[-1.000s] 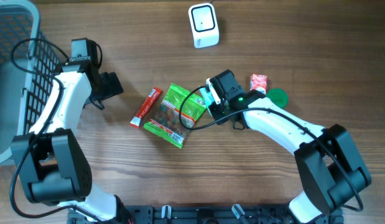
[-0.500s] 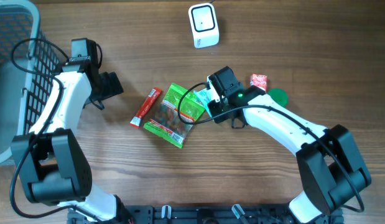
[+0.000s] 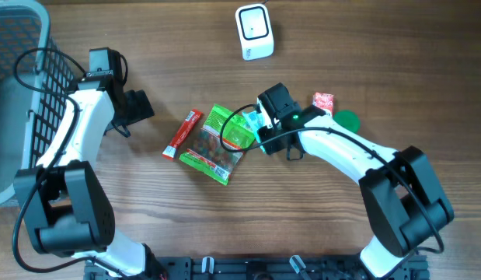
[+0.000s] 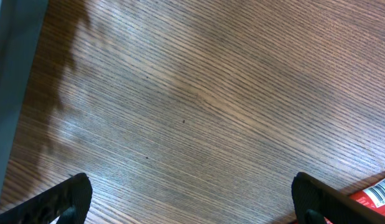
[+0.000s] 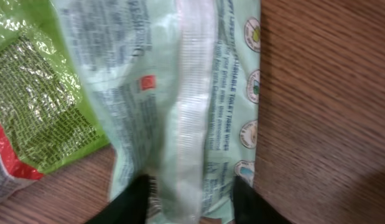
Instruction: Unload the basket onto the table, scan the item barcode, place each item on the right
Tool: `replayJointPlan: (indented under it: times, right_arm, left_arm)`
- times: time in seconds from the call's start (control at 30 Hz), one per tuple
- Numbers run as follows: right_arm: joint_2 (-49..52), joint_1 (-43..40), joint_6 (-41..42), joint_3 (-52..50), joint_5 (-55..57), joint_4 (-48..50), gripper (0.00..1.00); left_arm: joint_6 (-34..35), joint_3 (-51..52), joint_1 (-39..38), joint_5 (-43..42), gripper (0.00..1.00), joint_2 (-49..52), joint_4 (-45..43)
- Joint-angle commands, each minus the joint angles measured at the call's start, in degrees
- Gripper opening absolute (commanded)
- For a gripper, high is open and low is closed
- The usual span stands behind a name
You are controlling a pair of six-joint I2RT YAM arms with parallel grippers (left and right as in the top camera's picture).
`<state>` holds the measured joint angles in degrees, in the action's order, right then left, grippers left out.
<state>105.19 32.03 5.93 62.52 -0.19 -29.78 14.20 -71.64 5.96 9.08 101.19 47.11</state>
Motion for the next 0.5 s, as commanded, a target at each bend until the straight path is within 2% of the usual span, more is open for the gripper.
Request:
replayJointPlan:
  times: [0.0, 0.03, 0.13, 0.17, 0.27, 0.4, 0.47]
  right_arm:
    - [4.52, -0.07, 0.07, -0.39, -4.48, -0.20, 0.56]
    - [4.74, -0.07, 0.04, -0.39, -4.44, -0.33, 0.66]
    - [4.76, -0.07, 0.00, -0.39, -4.42, -0.52, 0.88]
    - [4.74, -0.07, -1.01, -0.37, -4.42, -0.66, 0.88]
    - [2.89, -0.50, -2.95, 1.95, -3.69, -3.63, 0.82]
    - [-3.17, -1.40, -2.97, 9.33, -3.37, -11.17, 0.80]
    - [-5.75, -1.01, -2.93, 10.54, -4.61, -13.57, 0.72]
  left_arm:
    - [-0.50, -0.81, 0.28, -0.31, 1.00, -0.94, 0.00]
    - [-0.50, -0.81, 0.28, -0.31, 1.00, -0.94, 0.00]
    - [-0.50, -0.81, 0.28, -0.31, 1.00, -0.94, 0.00]
    - [-0.50, -0.81, 0.28, -0.31, 1.00, -0.94, 0.00]
    - [-0.50, -0.81, 0.28, -0.31, 1.00, -0.94, 0.00]
    - [-0.50, -0.81, 0.28, -0.31, 1.00, -0.94, 0.00]
    - [-0.50, -0.81, 0.28, -0.31, 1.00, -0.94, 0.00]
